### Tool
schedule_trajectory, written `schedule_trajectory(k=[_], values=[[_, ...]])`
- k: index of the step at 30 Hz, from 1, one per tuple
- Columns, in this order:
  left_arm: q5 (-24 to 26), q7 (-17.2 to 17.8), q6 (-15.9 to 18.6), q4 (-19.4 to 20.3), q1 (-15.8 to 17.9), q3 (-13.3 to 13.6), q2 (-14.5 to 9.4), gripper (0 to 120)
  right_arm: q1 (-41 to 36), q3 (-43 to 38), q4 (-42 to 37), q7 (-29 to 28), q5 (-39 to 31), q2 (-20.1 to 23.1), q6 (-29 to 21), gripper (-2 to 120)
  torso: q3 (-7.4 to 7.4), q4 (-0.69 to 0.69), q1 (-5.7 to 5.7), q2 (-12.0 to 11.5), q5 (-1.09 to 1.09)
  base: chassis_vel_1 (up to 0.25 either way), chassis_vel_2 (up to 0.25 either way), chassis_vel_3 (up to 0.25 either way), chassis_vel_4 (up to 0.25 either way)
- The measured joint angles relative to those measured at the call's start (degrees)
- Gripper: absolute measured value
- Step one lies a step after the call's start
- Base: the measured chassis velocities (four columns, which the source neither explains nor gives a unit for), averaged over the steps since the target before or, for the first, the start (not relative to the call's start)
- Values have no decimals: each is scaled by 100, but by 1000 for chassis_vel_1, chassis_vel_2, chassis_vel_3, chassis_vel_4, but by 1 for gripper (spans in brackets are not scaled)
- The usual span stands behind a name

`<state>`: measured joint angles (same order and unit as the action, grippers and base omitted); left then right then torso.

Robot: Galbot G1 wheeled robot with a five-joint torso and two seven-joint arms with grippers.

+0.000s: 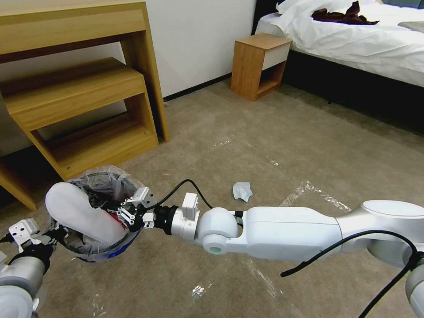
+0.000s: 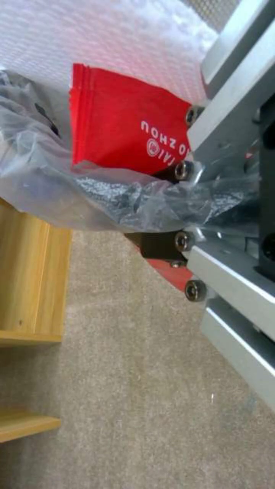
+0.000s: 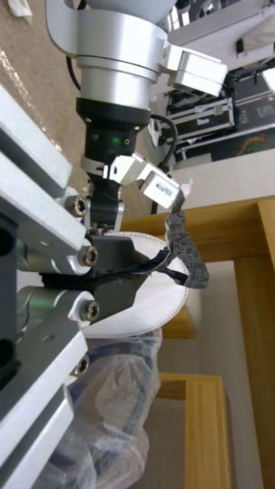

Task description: Pick up the trash bin and place the garbage on the floor into it.

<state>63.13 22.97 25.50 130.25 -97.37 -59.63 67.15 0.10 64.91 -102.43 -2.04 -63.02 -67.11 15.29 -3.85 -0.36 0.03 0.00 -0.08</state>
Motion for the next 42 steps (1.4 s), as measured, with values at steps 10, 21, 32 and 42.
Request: schedule_trajectory(k=[10, 21, 32, 42], values=[[22, 0, -6, -1, -10, -23, -16, 1, -8, 2, 94, -10, 38, -142, -39, 21, 0, 0, 0, 0, 0, 0, 0, 0, 0], [27, -6, -14, -51, -5, -34, -10, 1, -11, -8, 122, 0, 60, -168, -44, 63, 0, 0, 0, 0, 0, 0, 0, 0, 0], [11, -12, -29, -106, 11, -26, -7, 1, -54, -48, 151, 6, 104, -155, -41, 98, 0, 0, 0, 0, 0, 0, 0, 0, 0], [-3, -19, -40, -187, 48, -23, -7, 1, -245, -330, 120, -2, 110, -35, -17, 100, 0, 0, 0, 0, 1, 0, 0, 0, 0]])
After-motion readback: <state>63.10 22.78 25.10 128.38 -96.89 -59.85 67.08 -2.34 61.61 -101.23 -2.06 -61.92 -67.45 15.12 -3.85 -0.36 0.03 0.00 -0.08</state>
